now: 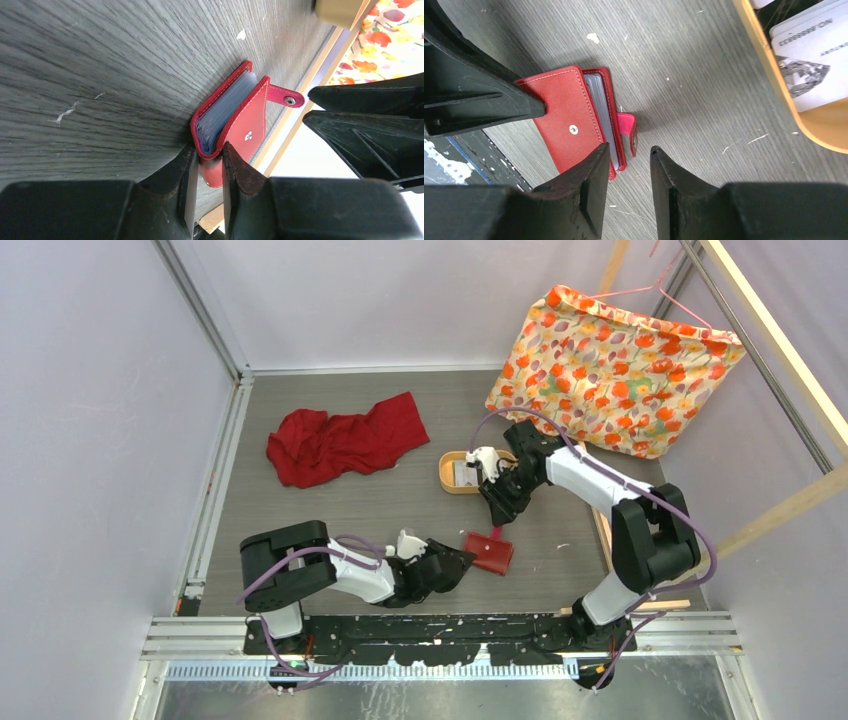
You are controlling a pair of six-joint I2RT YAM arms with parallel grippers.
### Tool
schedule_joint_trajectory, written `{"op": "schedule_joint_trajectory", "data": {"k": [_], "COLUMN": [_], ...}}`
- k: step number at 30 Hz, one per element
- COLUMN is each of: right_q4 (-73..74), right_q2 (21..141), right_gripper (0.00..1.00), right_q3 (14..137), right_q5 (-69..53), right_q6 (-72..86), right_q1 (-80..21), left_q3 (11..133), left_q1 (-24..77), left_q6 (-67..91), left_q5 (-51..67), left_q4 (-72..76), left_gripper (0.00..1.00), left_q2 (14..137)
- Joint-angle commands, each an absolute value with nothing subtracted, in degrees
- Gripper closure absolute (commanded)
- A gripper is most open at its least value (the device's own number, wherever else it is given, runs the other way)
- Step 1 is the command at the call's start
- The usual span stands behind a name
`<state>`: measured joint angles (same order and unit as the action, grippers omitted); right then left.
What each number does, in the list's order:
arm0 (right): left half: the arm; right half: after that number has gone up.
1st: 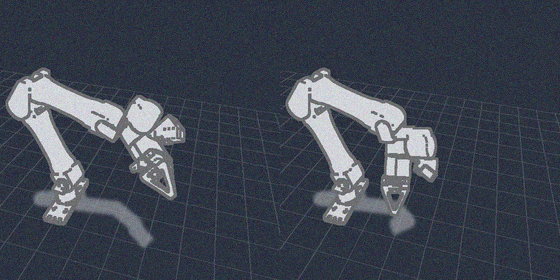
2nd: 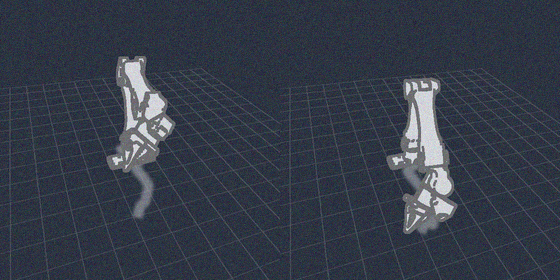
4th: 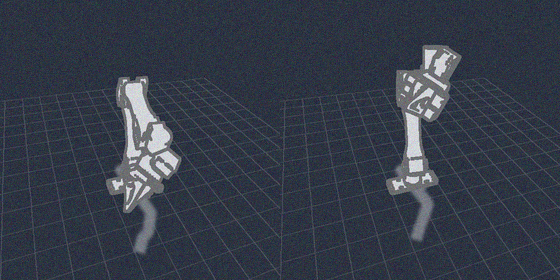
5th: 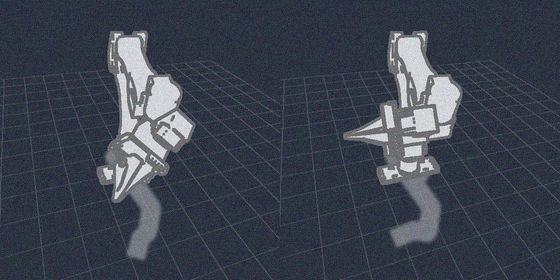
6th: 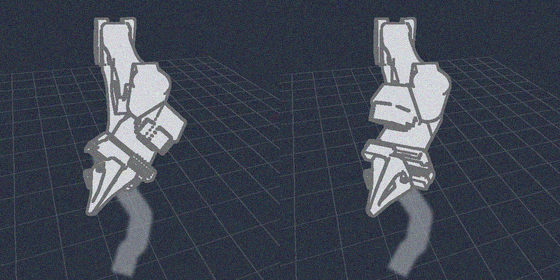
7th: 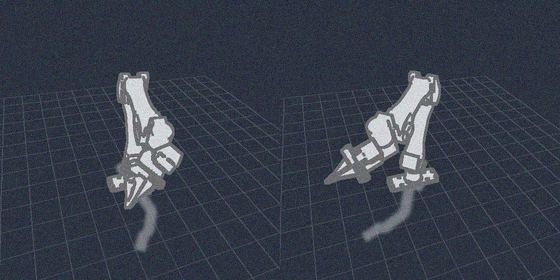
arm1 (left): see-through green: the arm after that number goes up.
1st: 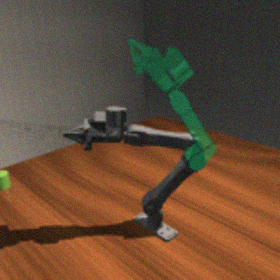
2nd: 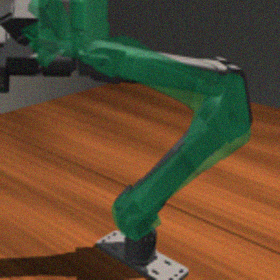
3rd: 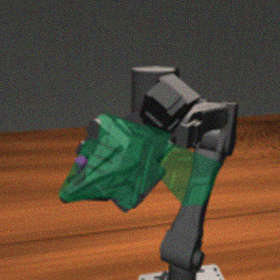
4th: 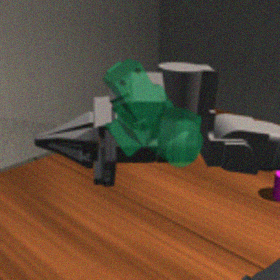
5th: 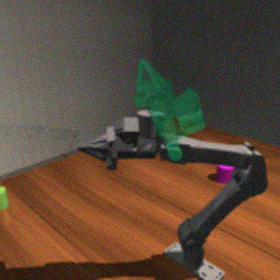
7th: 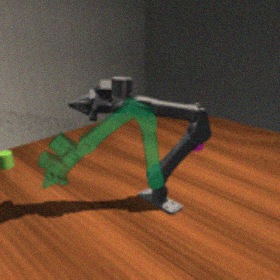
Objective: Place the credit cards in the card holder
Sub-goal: Close the card holder at the center of the board.
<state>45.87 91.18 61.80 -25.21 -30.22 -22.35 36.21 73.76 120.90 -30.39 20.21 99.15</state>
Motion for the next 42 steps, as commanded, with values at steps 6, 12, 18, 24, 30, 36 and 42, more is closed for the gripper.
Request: {"op": "schedule_joint_trajectory", "data": {"k": [6, 12, 18, 24, 30, 36, 42], "right_q4": [50.4, 51.7, 51.7, 52.9, 53.3, 53.1, 52.5], "right_q2": [93.4, 94.9, 96.1, 97.0, 97.7, 97.9, 98.1], "right_gripper": [0.65, 0.67, 0.69, 0.71, 0.75, 0.78, 0.79], "right_q3": [65.2, 66.0, 66.6, 67.2, 67.5, 67.5, 67.3], "right_q5": [-27.2, -28.5, -28.9, -31.0, -31.2, -30.7, -30.4], "right_q6": [-33.3, -35.2, -35.6, -36.6, -36.7, -36.6, -36.0], "right_q1": [-21.5, -20.5, -20.3, -20.3, -20.1, -20.0, -19.8], "left_q3": [34.9, 34.8, 34.7, 34.5, 34.4, 34.4, 34.3], "left_q1": [73.3, 73.3, 73.3, 73.2, 73.3, 73.3, 73.3], "left_q6": [120.4, 120.5, 120.6, 120.7, 120.8, 120.8, 120.8], "left_q5": [-29.9, -29.8, -29.8, -29.6, -29.6, -29.5, -29.4], "left_q4": [20.3, 20.4, 20.5, 21.0, 21.2, 21.3, 21.9], "left_gripper": [0.78, 0.78, 0.78, 0.78, 0.78, 0.78, 0.78], "left_q2": [101.1, 101.1, 101.1, 101.4, 101.4, 101.4, 101.6]}}
